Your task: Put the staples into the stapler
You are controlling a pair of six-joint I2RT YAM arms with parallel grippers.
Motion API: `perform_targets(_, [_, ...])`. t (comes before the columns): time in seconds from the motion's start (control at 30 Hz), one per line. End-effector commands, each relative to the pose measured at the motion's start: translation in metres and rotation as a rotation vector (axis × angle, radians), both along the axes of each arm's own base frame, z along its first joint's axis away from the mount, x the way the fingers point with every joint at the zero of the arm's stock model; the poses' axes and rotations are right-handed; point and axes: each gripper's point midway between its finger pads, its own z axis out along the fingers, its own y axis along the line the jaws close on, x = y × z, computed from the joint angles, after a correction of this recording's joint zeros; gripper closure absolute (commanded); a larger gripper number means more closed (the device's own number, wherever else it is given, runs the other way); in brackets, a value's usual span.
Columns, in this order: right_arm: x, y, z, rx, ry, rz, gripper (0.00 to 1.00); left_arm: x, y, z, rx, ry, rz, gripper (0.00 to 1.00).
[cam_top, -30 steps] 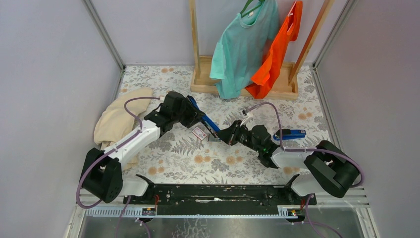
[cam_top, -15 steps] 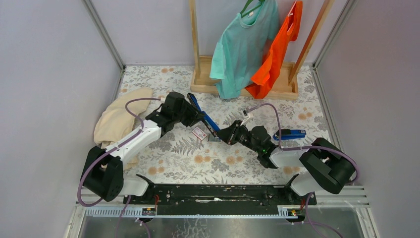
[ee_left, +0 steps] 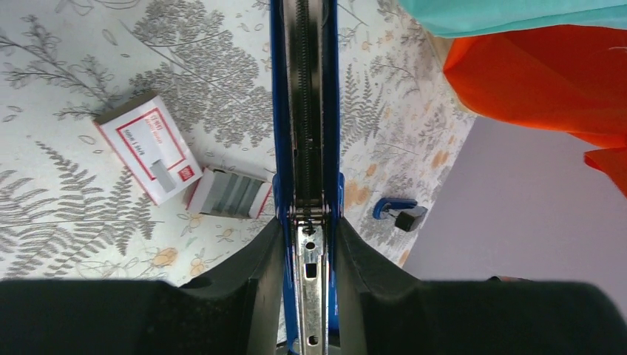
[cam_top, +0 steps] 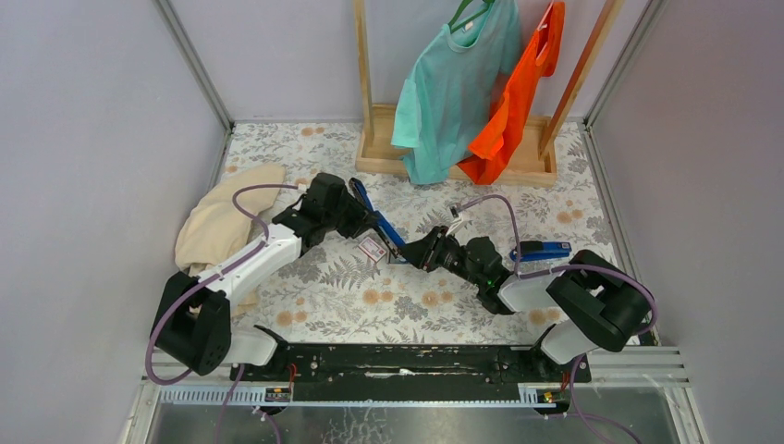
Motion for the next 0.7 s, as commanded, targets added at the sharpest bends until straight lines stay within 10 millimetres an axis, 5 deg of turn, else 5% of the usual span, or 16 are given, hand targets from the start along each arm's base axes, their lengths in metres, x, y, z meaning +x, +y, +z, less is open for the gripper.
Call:
perform_targets(0.0, [-0.001, 0.006, 0.047, 0.141, -0.118, 0.016, 0.66, 0.013, 0.029, -0.005, 0.132, -0.024, 0.047, 1.0])
perform_targets(0.3, [-0.006, -0.001, 0.03, 0.067, -0.091, 0.013, 0.51, 0.022, 0.091, -0.021, 0.438, 0.017, 0.071, 1.0])
perform_targets(0.67, [0.006, -0.046, -0.001, -0.293, -0.108, -0.138, 0.32, 0.034, 0.117, -0.064, 0.721, 0.165, -0.154, 1.0])
